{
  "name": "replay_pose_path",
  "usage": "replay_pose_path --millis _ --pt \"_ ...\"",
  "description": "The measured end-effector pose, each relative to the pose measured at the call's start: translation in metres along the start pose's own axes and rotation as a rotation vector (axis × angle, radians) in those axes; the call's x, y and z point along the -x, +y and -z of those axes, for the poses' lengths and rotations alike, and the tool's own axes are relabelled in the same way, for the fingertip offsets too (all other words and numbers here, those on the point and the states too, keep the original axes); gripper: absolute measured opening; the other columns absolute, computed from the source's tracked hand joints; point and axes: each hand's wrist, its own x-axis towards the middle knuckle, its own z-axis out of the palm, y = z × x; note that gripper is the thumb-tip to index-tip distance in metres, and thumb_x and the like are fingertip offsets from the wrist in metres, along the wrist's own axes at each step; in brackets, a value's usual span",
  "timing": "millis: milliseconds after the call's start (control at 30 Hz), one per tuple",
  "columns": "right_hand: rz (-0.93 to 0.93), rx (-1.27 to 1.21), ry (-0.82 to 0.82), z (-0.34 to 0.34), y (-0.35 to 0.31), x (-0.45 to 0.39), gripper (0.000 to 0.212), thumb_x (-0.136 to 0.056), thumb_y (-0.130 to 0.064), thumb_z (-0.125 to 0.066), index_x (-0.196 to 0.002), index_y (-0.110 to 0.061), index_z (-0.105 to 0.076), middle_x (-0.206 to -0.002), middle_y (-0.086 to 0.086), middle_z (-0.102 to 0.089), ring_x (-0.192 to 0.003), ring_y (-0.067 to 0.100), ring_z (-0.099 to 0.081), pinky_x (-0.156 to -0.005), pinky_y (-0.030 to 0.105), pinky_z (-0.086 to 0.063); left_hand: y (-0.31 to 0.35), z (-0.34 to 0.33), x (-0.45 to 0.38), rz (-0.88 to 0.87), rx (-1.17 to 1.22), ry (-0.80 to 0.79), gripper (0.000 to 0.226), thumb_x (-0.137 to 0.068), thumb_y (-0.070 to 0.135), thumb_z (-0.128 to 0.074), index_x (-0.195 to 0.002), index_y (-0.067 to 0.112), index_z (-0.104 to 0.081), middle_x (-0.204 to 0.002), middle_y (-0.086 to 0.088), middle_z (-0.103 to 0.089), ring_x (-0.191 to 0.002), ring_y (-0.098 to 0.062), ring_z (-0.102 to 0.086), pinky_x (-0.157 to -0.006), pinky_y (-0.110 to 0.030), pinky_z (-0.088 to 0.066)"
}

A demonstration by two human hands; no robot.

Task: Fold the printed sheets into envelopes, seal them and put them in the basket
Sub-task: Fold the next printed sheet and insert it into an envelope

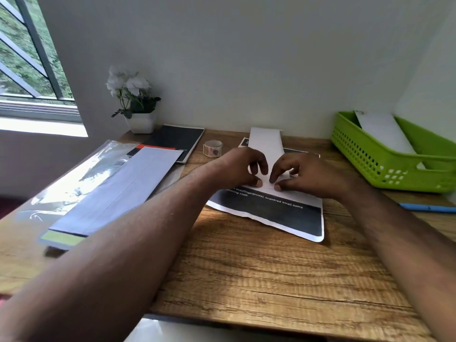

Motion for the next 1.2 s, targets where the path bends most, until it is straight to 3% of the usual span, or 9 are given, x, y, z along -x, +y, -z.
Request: replay_pose_path --millis 300,467,600,667,767,900,1000,1067,1200 --pt "-0.053 0.219 -0.032 0.0 -0.006 -0.003 0.007 -0.076 -0.037 -0.073 -0.083 -0.037 -0.075 -0.096 -0.016 -0.068 -0.093 0.004 -0.06 -0.096 0.045 -0.041 0.009 0.001 -0.001 -0.023 -0.047 -0.018 0.012 -0.082 0.008 -0.074 -0.092 0.014 -0.078 -0.089 0.004 -0.074 -0.068 0.003 -0.059 -0.063 -0.005 -0.04" --pt "-0.185 0.131 -0.021 0.015 -0.005 0.006 0.008 -0.071 -0.027 -0.08 -0.077 -0.031 -0.077 -0.088 -0.013 -0.072 -0.086 0.005 -0.064 -0.083 0.031 -0.051 0.009 0.016 0.008 0.092 -0.132 -0.048 0.011 -0.077 0.013 -0.078 -0.087 0.018 -0.078 -0.073 0.015 -0.067 -0.073 -0.002 -0.064 -0.066 -0.017 -0.047" --pt "-0.149 0.174 -0.044 0.016 -0.005 0.007 0.007 -0.073 -0.026 -0.078 -0.077 -0.031 -0.076 -0.097 -0.016 -0.071 -0.089 0.002 -0.062 -0.082 0.027 -0.047 0.013 0.018 0.011 0.1 -0.271 -0.027 0.011 -0.081 0.015 -0.067 -0.088 0.015 -0.077 -0.085 0.005 -0.073 -0.077 -0.01 -0.066 -0.059 -0.019 -0.048" --pt "-0.105 0.258 -0.038 0.012 -0.007 0.006 0.006 -0.077 -0.027 -0.074 -0.08 -0.033 -0.075 -0.11 -0.022 -0.066 -0.097 -0.004 -0.055 -0.088 0.024 -0.04 0.017 0.012 0.01 0.06 -0.28 0.001 0.016 -0.082 0.014 -0.06 -0.089 0.013 -0.074 -0.092 -0.001 -0.072 -0.084 -0.016 -0.066 -0.072 -0.028 -0.055" --pt "-0.068 0.097 -0.058 0.007 -0.012 0.006 0.013 -0.078 -0.019 -0.071 -0.081 -0.032 -0.073 -0.111 -0.017 -0.068 -0.101 -0.004 -0.058 -0.098 0.024 -0.043 0.021 0.0 0.005 0.035 -0.24 0.038 0.019 -0.086 0.022 -0.059 -0.096 0.013 -0.072 -0.105 -0.003 -0.068 -0.099 -0.02 -0.062 -0.089 -0.036 -0.053" --pt "-0.062 -0.018 0.045 0.01 -0.014 0.008 0.008 -0.082 -0.017 -0.071 -0.086 -0.023 -0.075 -0.083 -0.013 -0.072 -0.073 -0.014 -0.059 -0.064 0.001 -0.04 0.017 -0.003 0.002 0.048 -0.254 0.038 0.026 -0.089 0.025 -0.059 -0.114 0.022 -0.067 -0.122 0.002 -0.064 -0.112 -0.018 -0.058 -0.099 -0.036 -0.048" --pt "-0.065 -0.058 0.124 0.009 -0.006 0.005 0.012 -0.084 -0.019 -0.069 -0.094 -0.024 -0.075 -0.094 -0.012 -0.072 -0.088 -0.004 -0.062 -0.081 0.017 -0.045 0.017 -0.002 0.002 0.087 -0.24 -0.009 0.052 -0.089 0.011 -0.052 -0.138 0.028 -0.051 -0.145 0.005 -0.048 -0.134 -0.016 -0.043 -0.112 -0.035 -0.034" --pt "-0.089 0.048 0.047 0.006 0.0 0.002 0.019 -0.086 -0.021 -0.066 -0.103 -0.025 -0.073 -0.109 -0.01 -0.07 -0.102 0.004 -0.06 -0.094 0.028 -0.046 0.017 -0.004 0.002 0.14 -0.239 -0.054 0.058 -0.09 0.008 -0.046 -0.144 0.029 -0.043 -0.151 0.006 -0.042 -0.139 -0.016 -0.037 -0.117 -0.038 -0.027" --pt "-0.081 -0.007 0.091 0.005 0.0 0.001 0.023 -0.09 -0.019 -0.061 -0.11 -0.022 -0.071 -0.112 -0.014 -0.066 -0.103 0.001 -0.058 -0.087 0.014 -0.041 0.016 -0.007 -0.001 0.165 -0.316 0.011 0.043 -0.098 0.022 -0.045 -0.14 0.03 -0.047 -0.148 0.004 -0.046 -0.135 -0.019 -0.042 -0.117 -0.048 -0.024"
